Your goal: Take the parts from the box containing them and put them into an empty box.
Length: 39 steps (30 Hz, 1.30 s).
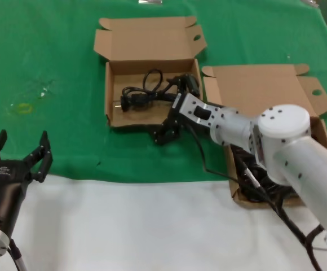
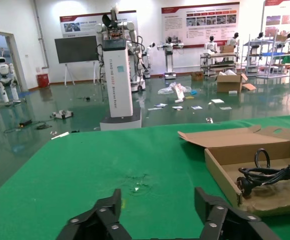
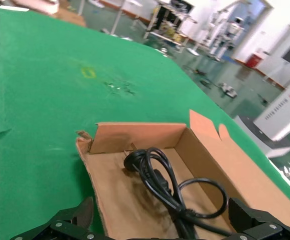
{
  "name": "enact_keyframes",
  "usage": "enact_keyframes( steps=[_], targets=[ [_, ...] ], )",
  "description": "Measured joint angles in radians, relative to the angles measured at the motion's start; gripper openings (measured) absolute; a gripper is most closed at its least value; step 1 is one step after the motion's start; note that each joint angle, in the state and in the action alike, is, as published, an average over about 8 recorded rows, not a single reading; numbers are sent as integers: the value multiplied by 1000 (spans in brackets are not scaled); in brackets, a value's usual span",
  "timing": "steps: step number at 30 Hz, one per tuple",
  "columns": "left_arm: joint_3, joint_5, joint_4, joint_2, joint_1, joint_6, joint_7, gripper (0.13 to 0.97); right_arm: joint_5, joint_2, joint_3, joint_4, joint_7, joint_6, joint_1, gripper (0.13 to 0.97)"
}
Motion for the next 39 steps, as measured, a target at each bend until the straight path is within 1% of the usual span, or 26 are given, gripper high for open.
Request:
enact_keyframes(
  steps=[3, 6, 10, 18, 19, 27, 36, 39],
  targets=[
    [0, 0, 0, 0, 0, 0, 0, 489, -3, 12, 29, 61, 34, 25, -54, 944],
    [0, 0, 0, 0, 0, 0, 1, 568, -6, 24, 58, 123, 69, 50, -108, 949],
    [0, 0, 0, 0, 0, 0, 0, 568, -10, 40, 98, 206, 116, 83, -180, 960],
    [0, 0, 0, 0, 0, 0, 0, 772, -19, 72, 176, 371, 208, 150, -325, 966],
    [0, 0, 0, 0, 0, 0, 0, 772, -20, 76, 186, 392, 220, 159, -343, 966],
    [0, 0, 0, 0, 0, 0, 0, 903, -28, 108, 265, 557, 313, 226, -488, 966],
    [0, 0, 0, 0, 0, 0, 0, 962, -37, 144, 353, 743, 417, 301, -651, 966],
    [0, 0, 0, 0, 0, 0, 0, 962, -40, 156, 382, 804, 452, 326, -705, 966]
  ],
)
